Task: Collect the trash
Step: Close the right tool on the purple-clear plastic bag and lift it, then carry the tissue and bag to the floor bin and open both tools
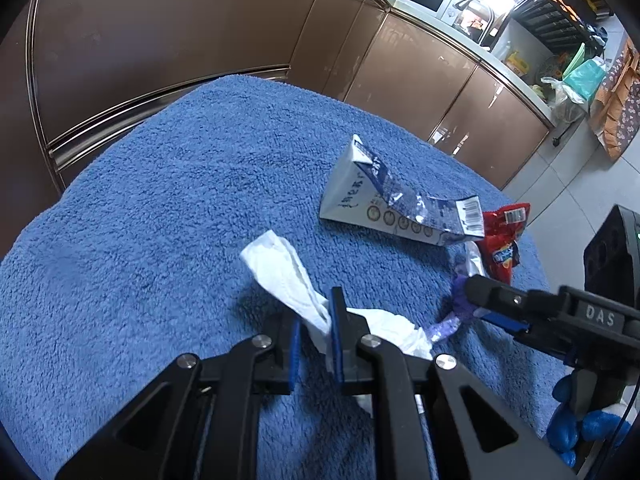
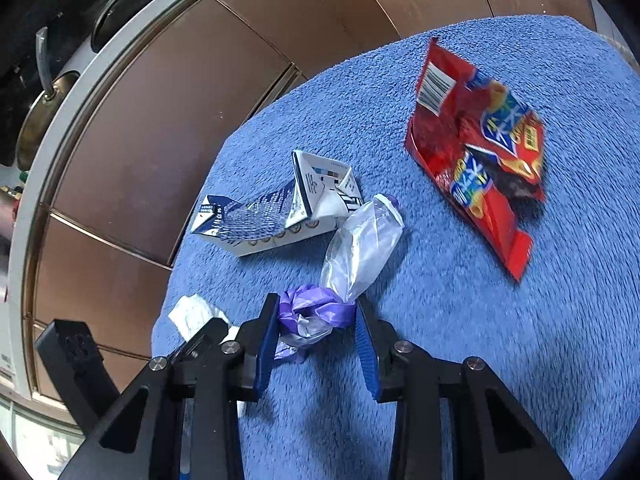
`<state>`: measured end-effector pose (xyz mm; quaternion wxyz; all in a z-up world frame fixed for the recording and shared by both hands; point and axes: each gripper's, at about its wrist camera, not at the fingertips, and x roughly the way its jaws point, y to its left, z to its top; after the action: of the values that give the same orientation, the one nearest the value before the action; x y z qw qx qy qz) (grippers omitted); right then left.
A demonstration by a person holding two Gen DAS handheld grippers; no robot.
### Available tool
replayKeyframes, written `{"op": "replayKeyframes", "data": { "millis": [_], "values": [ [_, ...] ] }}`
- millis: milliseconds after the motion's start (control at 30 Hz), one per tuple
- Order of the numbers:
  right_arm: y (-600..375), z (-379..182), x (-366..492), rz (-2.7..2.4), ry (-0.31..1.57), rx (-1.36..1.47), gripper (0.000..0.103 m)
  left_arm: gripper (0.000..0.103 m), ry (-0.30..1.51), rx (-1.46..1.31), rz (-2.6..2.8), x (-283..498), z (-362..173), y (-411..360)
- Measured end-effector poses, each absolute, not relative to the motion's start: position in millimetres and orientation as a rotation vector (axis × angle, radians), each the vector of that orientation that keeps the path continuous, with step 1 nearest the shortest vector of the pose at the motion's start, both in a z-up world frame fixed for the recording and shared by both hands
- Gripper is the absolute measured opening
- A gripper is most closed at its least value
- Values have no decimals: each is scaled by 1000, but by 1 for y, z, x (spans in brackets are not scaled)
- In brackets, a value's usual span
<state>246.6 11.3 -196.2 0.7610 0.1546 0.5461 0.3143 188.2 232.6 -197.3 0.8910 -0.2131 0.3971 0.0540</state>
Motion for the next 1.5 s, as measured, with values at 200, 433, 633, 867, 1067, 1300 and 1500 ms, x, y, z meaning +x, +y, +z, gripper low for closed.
{"op": "replayKeyframes", "data": {
  "millis": [200, 433, 633, 867, 1067, 1300, 1500],
  "values": [
    [-16, -175, 225, 726, 1155, 322, 33, 8, 812, -439, 95, 169, -184, 226],
    [-56, -130, 193, 750, 1060, 280, 33, 7, 749, -386, 71, 140, -141, 208],
    [-81, -89, 156, 771, 953, 263, 33, 7, 691, -340, 41, 114, -99, 185],
    [-112, -58, 114, 774, 834, 282, 33, 7, 623, -279, 1, 91, -51, 147],
    [-155, -30, 87, 720, 723, 288, 33, 7, 579, -236, -81, 86, -16, 97],
    [-209, -14, 71, 568, 607, 260, 33, 7, 580, -169, -228, 112, 5, 13],
    [-268, -31, 77, 372, 588, 266, 33, 7, 641, -103, -350, 152, -7, -69]
  ]
}}
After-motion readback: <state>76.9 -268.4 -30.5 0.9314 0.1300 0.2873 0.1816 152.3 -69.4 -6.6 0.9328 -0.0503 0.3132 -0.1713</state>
